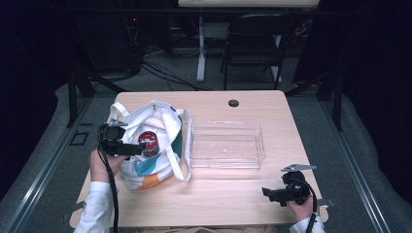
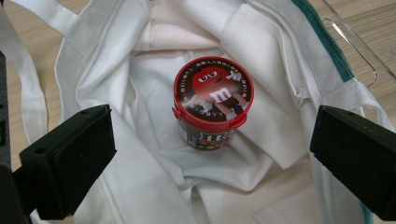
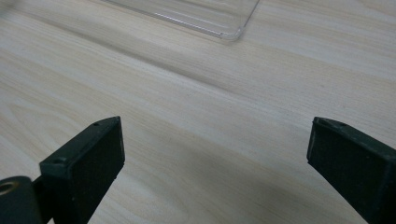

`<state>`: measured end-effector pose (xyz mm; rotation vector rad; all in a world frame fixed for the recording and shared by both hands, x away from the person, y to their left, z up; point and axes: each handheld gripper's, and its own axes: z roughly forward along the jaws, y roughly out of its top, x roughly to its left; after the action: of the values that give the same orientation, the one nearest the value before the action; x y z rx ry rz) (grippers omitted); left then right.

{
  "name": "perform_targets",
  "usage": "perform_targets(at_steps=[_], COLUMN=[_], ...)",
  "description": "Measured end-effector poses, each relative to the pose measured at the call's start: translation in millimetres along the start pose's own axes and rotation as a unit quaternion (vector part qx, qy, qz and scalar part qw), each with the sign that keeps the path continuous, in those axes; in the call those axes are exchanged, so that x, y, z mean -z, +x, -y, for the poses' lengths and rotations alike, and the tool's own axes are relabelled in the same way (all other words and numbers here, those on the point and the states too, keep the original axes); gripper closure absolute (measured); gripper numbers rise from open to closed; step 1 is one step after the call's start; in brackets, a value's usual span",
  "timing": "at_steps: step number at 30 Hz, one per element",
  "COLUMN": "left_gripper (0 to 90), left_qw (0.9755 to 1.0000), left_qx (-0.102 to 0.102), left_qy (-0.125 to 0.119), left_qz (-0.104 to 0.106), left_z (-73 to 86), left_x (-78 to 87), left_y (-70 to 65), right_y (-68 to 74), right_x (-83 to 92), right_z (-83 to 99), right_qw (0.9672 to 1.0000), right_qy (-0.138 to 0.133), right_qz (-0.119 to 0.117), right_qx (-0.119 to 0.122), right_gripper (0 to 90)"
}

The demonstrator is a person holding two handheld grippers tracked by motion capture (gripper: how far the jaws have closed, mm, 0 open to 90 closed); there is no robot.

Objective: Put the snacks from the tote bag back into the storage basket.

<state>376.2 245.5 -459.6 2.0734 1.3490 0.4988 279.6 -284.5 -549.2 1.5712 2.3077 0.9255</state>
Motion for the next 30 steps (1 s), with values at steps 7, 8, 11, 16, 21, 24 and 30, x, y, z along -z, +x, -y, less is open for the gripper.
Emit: perform_targets(at_steps=[7, 8, 11, 16, 21, 24, 30], left_gripper=[0.2, 0.2, 0.2, 0.2, 0.2, 0.2, 0.2], left_qw=[1.0, 1.0, 1.0, 0.9999, 0.9998, 0.9998, 0.9997], left_qx=[0.004, 0.004, 0.005, 0.009, 0.015, 0.017, 0.016], left_qy=[0.0, -0.003, -0.005, -0.004, 0.002, 0.001, 0.01], left_qz=[0.004, 0.004, 0.004, 0.009, 0.013, 0.013, 0.014], left_z=[-2.4, -2.5, -4.1, -7.6, -11.0, -13.9, -17.7], left_x=[-1.0, -0.8, -0.5, -1.8, -5.6, -7.5, -10.5], left_y=[-2.0, -2.1, -1.9, -1.8, -1.3, -1.3, -2.0], right_y=[0.2, 0.2, 0.3, 0.7, 0.6, 0.6, 0.7], right_x=[0.0, 0.0, -0.1, -0.6, -0.8, -0.8, -0.7], right_z=[0.0, 0.0, 0.0, -0.1, 0.1, 0.0, 0.1], right_qw=[1.0, 1.0, 1.0, 1.0, 1.0, 1.0, 1.0], right_qy=[-0.001, 0.0, 0.0, 0.0, 0.0, 0.0, 0.001], right_qz=[0.0, 0.0, 0.0, 0.001, 0.002, 0.002, 0.002], right_qx=[0.0, 0.0, 0.0, 0.001, 0.0, 0.0, -0.001], right_gripper=[3.9, 3.9, 3.9, 3.9, 3.9, 3.9, 3.9])
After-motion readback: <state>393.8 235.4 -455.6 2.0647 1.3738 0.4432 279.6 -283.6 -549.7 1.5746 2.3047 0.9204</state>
